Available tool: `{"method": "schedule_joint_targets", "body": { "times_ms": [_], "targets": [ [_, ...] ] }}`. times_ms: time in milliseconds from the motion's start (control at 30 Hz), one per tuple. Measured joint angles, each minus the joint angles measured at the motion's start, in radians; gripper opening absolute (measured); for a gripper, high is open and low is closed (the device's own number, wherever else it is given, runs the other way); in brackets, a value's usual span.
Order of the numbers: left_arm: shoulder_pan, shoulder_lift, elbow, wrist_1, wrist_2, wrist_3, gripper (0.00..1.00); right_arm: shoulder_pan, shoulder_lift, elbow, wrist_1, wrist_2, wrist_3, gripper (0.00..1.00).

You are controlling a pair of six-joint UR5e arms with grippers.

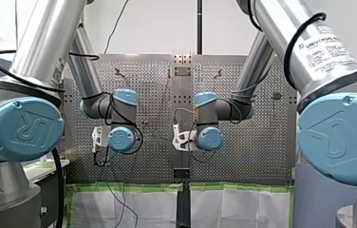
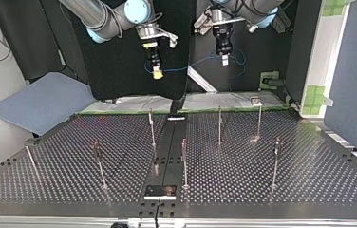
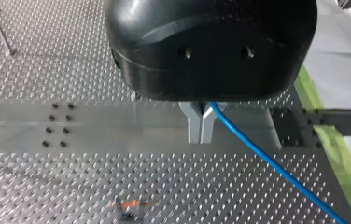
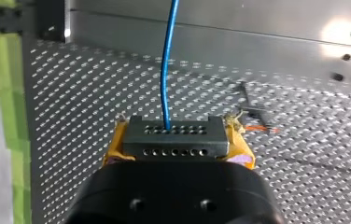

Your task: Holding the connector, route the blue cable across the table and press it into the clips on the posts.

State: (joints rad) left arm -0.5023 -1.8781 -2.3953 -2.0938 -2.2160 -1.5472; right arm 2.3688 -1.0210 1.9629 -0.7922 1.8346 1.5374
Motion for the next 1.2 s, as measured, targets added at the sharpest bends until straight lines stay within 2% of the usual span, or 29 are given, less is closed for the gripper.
{"method": "schedule_joint_targets", "body": {
  "times_ms": [167,400,500,667,767,867,1000,1200],
  "targets": [
    [0.009,0.038,0.008,-0.036,-0.038,-0.009,0.00,0.005,-0.044,-0.027,0.037,-0.024,0.043,0.00],
    [0.014,0.099,0.018,-0.053,-0.098,-0.019,0.00,0.007,-0.114,-0.094,0.106,-0.091,0.111,0.00],
    [0.022,0.127,0.038,-0.075,-0.126,-0.033,0.00,0.007,-0.142,-0.122,0.134,-0.119,0.124,0.00],
    [0.037,0.171,0.075,-0.116,-0.170,-0.045,0.00,0.008,-0.184,-0.167,0.179,-0.164,0.132,0.00],
    [0.046,0.197,0.091,-0.142,-0.196,-0.045,0.00,0.008,-0.191,-0.198,0.211,-0.195,0.133,0.00],
    [0.055,0.228,0.111,-0.174,-0.228,-0.048,0.00,0.011,-0.182,-0.229,0.237,-0.223,0.133,0.00],
    [0.066,0.268,0.142,-0.213,-0.257,-0.063,0.00,0.022,-0.153,-0.267,0.259,-0.237,0.133,0.00],
    [0.074,0.321,0.166,-0.266,-0.251,-0.072,0.00,0.043,-0.109,-0.322,0.281,-0.247,0.134,0.00]
  ]
}}
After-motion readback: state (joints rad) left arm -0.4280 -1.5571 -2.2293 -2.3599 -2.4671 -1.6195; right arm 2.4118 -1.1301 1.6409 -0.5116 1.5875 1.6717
